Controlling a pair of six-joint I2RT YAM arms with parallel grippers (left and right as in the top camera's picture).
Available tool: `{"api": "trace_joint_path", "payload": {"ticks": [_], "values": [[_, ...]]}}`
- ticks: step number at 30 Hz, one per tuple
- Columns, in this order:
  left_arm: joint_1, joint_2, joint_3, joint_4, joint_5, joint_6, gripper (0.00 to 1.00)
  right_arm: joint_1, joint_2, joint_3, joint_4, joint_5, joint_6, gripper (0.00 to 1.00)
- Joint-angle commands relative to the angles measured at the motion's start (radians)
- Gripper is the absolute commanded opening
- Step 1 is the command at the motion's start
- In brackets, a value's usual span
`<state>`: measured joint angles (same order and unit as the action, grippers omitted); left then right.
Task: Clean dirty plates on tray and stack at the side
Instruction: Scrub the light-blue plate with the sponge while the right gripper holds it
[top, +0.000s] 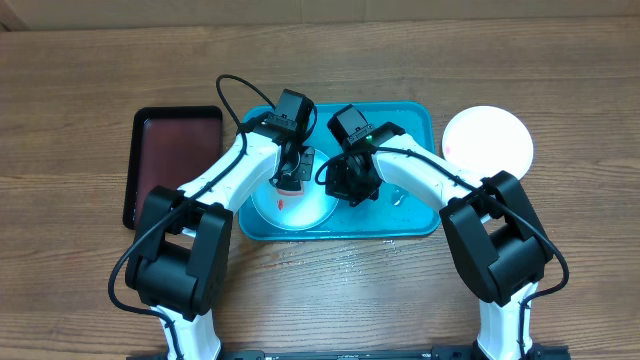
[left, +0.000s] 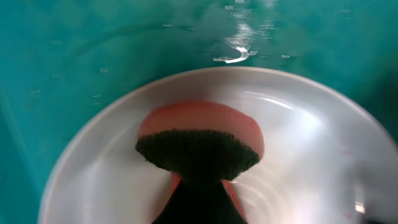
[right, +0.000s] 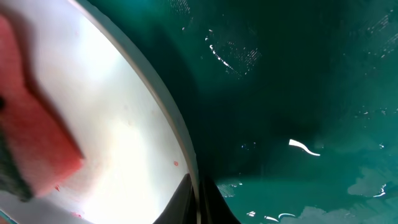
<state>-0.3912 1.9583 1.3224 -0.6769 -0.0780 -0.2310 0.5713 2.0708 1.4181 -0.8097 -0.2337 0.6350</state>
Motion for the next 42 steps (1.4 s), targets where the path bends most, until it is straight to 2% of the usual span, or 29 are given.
{"api": "trace_joint_path", "payload": {"ticks": [1,7,14,21,26,29,32,35,38,42], "values": [[-0.001,0.0,-0.005,-0.032,-0.127,-0.02,0.04,0.011,0.019,-0.034,-0.007,0.014,-0.007,0.04],[-0.002,0.0,-0.005,-0.158,-0.033,-0.019,0.04,0.011,0.019,-0.033,-0.004,0.014,-0.007,0.04],[-0.002,0.0,-0.005,-0.204,0.214,0.072,0.04,0.011,0.019,-0.034,-0.003,0.014,-0.007,0.04],[-0.002,0.0,-0.005,-0.101,0.171,0.071,0.04,0.011,0.019,-0.034,-0.003,0.014,-0.007,0.04],[-0.002,0.0,-0.005,-0.031,0.022,0.049,0.04,0.011,0.019,-0.034,-0.004,0.015,-0.007,0.04],[-0.001,0.0,-0.005,-0.04,-0.135,-0.036,0.04,0.011,0.019,-0.034,-0.004,0.015,-0.007,0.04],[-0.001,0.0,-0.005,-0.077,-0.195,-0.089,0.04,0.011,0.019,-0.033,-0.003,0.015,-0.007,0.04],[-0.002,0.0,-0.005,-0.12,-0.163,-0.091,0.04,0.011,0.019,-0.034,-0.003,0.015,-0.008,0.04],[-0.003,0.0,-0.005,-0.175,-0.067,-0.074,0.04,0.011,0.019,-0.034,-0.003,0.015,-0.007,0.04],[-0.003,0.0,-0.005,-0.232,0.095,0.032,0.04,0.011,0.019,-0.034,-0.002,0.015,-0.007,0.04]]}}
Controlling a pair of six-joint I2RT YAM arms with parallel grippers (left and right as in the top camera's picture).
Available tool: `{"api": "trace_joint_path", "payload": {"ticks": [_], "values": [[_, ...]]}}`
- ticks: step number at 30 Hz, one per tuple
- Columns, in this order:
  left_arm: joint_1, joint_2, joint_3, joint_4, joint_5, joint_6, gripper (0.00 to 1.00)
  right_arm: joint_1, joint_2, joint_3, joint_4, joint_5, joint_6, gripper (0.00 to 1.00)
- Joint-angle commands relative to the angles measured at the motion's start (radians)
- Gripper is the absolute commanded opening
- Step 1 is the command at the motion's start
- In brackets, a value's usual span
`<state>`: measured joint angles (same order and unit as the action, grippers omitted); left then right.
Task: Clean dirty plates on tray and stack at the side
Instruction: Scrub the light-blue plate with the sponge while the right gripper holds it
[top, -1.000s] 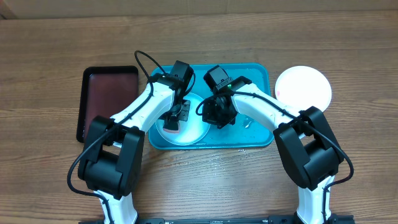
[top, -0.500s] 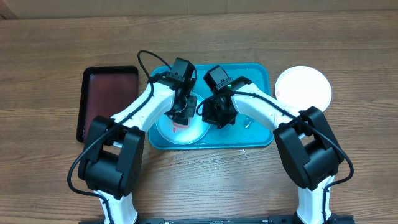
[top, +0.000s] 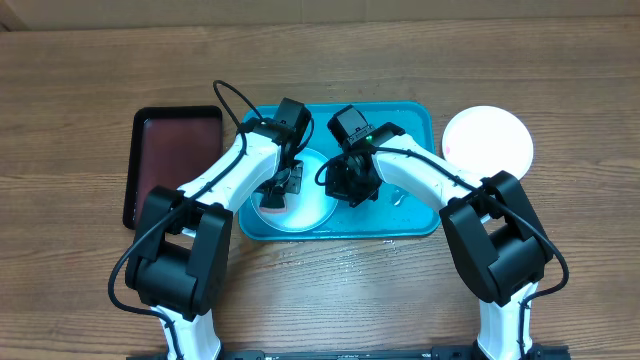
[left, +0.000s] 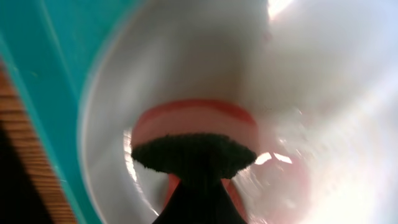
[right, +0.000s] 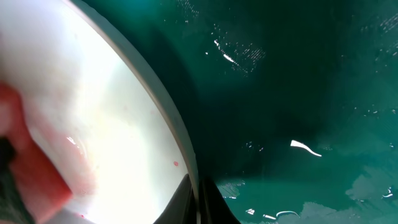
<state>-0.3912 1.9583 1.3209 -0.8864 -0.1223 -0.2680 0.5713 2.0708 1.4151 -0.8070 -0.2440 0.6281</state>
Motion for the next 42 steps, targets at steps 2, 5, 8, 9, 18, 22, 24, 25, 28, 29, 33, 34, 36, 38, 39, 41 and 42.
{"api": "trace_joint_path", "payload": {"ticks": [2,5,8,9,18,22,24,25,28,29,33,34,36,38,39,41,42], "values": [[-0.003,0.0,-0.003,-0.033,0.25,0.15,0.04,0.011,0.019,-0.031,-0.002,0.025,-0.001,0.04],[-0.003,0.0,-0.003,-0.021,0.37,0.23,0.04,0.011,0.019,-0.03,-0.002,0.025,-0.001,0.04],[-0.003,0.0,-0.003,0.027,0.352,0.227,0.04,0.011,0.019,-0.031,-0.002,0.025,-0.001,0.04],[-0.003,0.0,-0.003,0.05,0.34,0.226,0.04,0.011,0.019,-0.03,-0.002,0.025,-0.001,0.04],[-0.002,0.0,-0.003,0.183,-0.082,0.011,0.04,0.011,0.019,-0.031,-0.002,0.025,-0.004,0.04],[-0.002,0.0,-0.003,0.125,-0.197,-0.071,0.04,0.011,0.019,-0.03,-0.002,0.025,-0.005,0.04],[-0.002,0.0,-0.003,0.085,-0.19,-0.082,0.04,0.011,0.019,-0.031,-0.002,0.025,-0.004,0.04],[-0.002,0.0,-0.003,0.067,-0.175,-0.08,0.04,0.011,0.019,-0.031,-0.002,0.025,-0.004,0.04],[-0.002,0.0,-0.003,0.011,-0.06,-0.056,0.04,0.011,0.019,-0.031,-0.002,0.025,-0.004,0.04],[-0.002,0.0,-0.003,0.0,-0.016,-0.032,0.04,0.011,0.019,-0.031,-0.002,0.025,-0.004,0.04],[-0.002,0.0,-0.003,-0.025,0.186,0.081,0.04,0.011,0.019,-0.03,0.0,0.025,-0.004,0.04],[-0.002,0.0,-0.003,-0.024,0.224,0.1,0.04,0.011,0.019,-0.031,0.001,0.025,-0.004,0.04],[-0.002,0.0,-0.003,-0.007,0.263,0.115,0.04,0.011,0.019,-0.031,0.002,0.025,-0.004,0.04],[-0.002,0.0,-0.003,0.026,0.273,0.115,0.04,0.011,0.019,-0.031,0.002,0.025,-0.004,0.04],[-0.002,0.0,-0.003,0.05,0.273,0.115,0.04,0.011,0.019,-0.031,0.002,0.025,-0.004,0.04],[-0.002,0.0,-0.003,0.103,0.273,0.114,0.04,0.011,0.019,-0.031,0.001,0.025,-0.004,0.04],[-0.002,0.0,-0.003,0.135,0.272,0.115,0.04,0.011,0.019,-0.03,0.001,0.025,-0.004,0.04]]}}
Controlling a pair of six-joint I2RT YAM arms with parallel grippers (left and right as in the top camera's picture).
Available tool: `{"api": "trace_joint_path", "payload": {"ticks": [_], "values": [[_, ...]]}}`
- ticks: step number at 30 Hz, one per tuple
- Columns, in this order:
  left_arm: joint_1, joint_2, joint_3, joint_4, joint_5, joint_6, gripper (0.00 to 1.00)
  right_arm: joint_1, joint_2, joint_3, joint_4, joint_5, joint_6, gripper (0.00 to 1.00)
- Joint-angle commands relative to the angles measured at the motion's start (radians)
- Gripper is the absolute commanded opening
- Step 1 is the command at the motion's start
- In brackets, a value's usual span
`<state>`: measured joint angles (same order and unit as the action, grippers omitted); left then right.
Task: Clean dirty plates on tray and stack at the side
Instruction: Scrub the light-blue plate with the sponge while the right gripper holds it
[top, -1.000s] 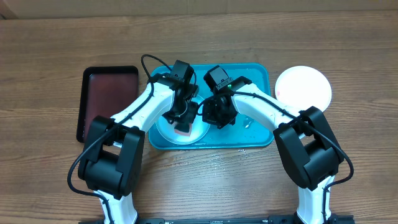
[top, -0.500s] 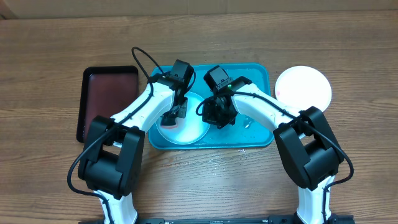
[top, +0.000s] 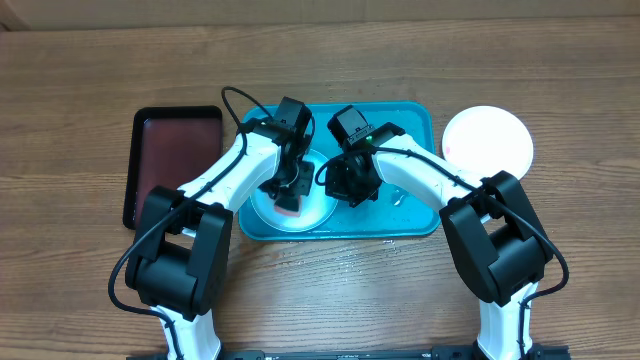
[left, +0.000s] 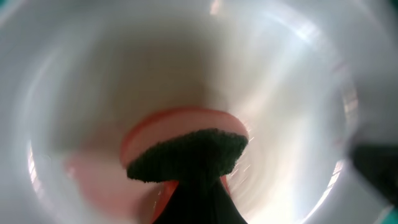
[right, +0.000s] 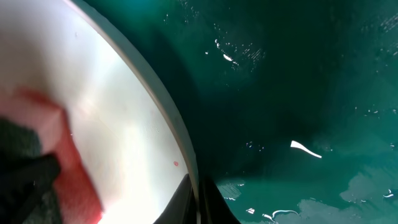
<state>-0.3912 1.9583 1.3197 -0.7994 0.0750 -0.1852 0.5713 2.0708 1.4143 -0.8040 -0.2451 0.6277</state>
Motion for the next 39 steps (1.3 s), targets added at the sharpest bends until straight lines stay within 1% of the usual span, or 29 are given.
{"api": "trace_joint_path", "payload": {"ticks": [1,4,8,12,14,16,18,22,25,26,29,30,32,36,39], "values": [[-0.002,0.0,-0.002,0.076,0.073,0.032,0.04,0.011,0.019,-0.029,-0.002,0.026,-0.004,0.04],[-0.002,0.0,-0.002,0.16,0.045,0.027,0.04,0.011,0.019,-0.029,-0.002,0.026,-0.004,0.04],[-0.002,0.0,-0.002,0.198,-0.158,-0.038,0.04,0.011,0.019,-0.03,-0.002,0.026,-0.007,0.04],[-0.002,0.0,-0.002,0.163,-0.34,-0.056,0.04,0.011,0.019,-0.029,-0.002,0.026,-0.007,0.04],[-0.002,0.0,-0.002,0.122,-0.401,-0.078,0.04,0.011,0.019,-0.03,-0.002,0.026,-0.007,0.04],[-0.002,0.0,-0.002,0.08,-0.422,-0.089,0.05,0.011,0.019,-0.03,-0.002,0.026,-0.007,0.04],[-0.002,0.0,-0.002,0.035,-0.404,-0.089,0.04,0.011,0.019,-0.03,-0.002,0.026,-0.007,0.04],[-0.002,0.0,-0.002,-0.058,-0.267,-0.08,0.04,0.011,0.019,-0.03,-0.002,0.026,-0.007,0.04],[-0.002,0.0,-0.002,-0.109,-0.108,-0.047,0.04,0.011,0.019,-0.03,-0.002,0.026,-0.007,0.04],[-0.002,0.0,-0.002,-0.117,-0.023,-0.027,0.04,0.011,0.019,-0.029,-0.002,0.026,-0.007,0.04],[-0.002,0.0,-0.002,-0.1,0.191,0.031,0.04,0.011,0.019,-0.029,-0.001,0.026,-0.007,0.04],[-0.002,0.0,-0.002,-0.087,0.224,0.036,0.04,0.011,0.019,-0.03,-0.002,0.026,-0.007,0.04],[-0.002,0.0,-0.002,-0.041,0.244,0.036,0.04,0.011,0.019,-0.029,-0.002,0.026,-0.007,0.04],[-0.001,0.0,-0.002,0.067,0.203,0.036,0.04,0.011,0.019,-0.03,-0.002,0.026,-0.007,0.04],[0.0,0.0,-0.002,0.126,0.083,0.036,0.04,0.011,0.019,-0.03,-0.002,0.026,-0.007,0.04]]}}
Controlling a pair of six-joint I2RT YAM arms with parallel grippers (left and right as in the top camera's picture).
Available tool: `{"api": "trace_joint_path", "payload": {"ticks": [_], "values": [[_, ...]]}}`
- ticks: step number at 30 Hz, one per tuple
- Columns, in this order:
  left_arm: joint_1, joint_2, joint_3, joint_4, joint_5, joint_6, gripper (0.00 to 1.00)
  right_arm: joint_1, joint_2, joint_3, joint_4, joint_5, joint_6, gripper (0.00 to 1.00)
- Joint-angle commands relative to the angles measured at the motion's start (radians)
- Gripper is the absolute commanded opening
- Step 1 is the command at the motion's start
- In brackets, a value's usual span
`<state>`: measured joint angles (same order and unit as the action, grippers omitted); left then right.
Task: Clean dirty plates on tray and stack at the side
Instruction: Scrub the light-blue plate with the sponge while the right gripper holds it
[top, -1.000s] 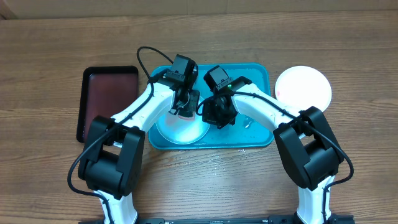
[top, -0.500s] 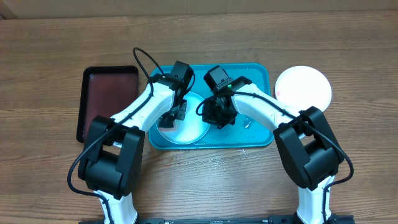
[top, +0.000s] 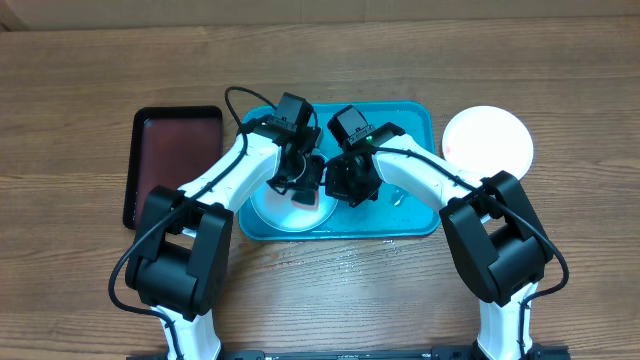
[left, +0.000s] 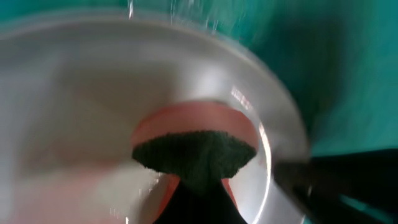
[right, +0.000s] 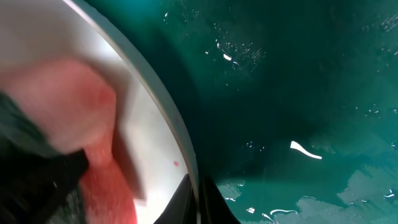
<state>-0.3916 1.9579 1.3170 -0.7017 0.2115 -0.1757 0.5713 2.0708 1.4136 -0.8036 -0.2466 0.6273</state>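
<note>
A white plate lies in the blue tray. My left gripper is shut on a pink sponge with a dark scrub side, pressed on the plate's right part, close to its rim. My right gripper is shut on the plate's right rim, one finger on each side of the edge. The sponge shows blurred at the left of the right wrist view. A small red speck sits on the plate near the held rim.
A clean white plate lies on the table right of the tray. A dark tray with a reddish floor sits to the left. Water drops and streaks lie on the blue tray's floor.
My left gripper has moved the sponge from the plate's middle toward its right rim, next to my right gripper. The right gripper kept its hold on the rim.
The sponge was pressed on the plate's middle, then near its left edge by the tray wall, then back at the middle, and now sits by the right rim. My right gripper held the rim at the same spot at every moment.
</note>
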Motion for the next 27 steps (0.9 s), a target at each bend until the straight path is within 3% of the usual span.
{"api": "trace_joint_path", "payload": {"ticks": [1,8,11,15,20,24,27], "values": [[0.0,0.0,0.0,0.045,-0.112,0.025,0.04,0.011,0.019,-0.029,-0.002,0.027,-0.007,0.04],[0.0,0.0,0.0,0.03,-0.487,-0.076,0.04,0.011,0.019,-0.029,-0.003,0.027,-0.007,0.04],[0.0,0.0,0.0,-0.023,-0.529,-0.116,0.05,0.011,0.019,-0.029,-0.002,0.027,-0.007,0.04],[0.0,0.0,0.0,-0.117,-0.436,-0.12,0.04,0.011,0.019,-0.029,-0.003,0.027,-0.007,0.04],[0.0,0.0,0.0,-0.221,-0.196,-0.089,0.05,0.011,0.019,-0.029,-0.002,0.027,-0.007,0.04],[0.0,0.0,0.0,-0.208,0.019,-0.026,0.04,0.011,0.019,-0.029,-0.002,0.027,-0.007,0.04],[0.0,0.0,0.0,-0.14,0.045,-0.026,0.04,0.011,0.019,-0.029,-0.002,0.027,-0.007,0.04]]}}
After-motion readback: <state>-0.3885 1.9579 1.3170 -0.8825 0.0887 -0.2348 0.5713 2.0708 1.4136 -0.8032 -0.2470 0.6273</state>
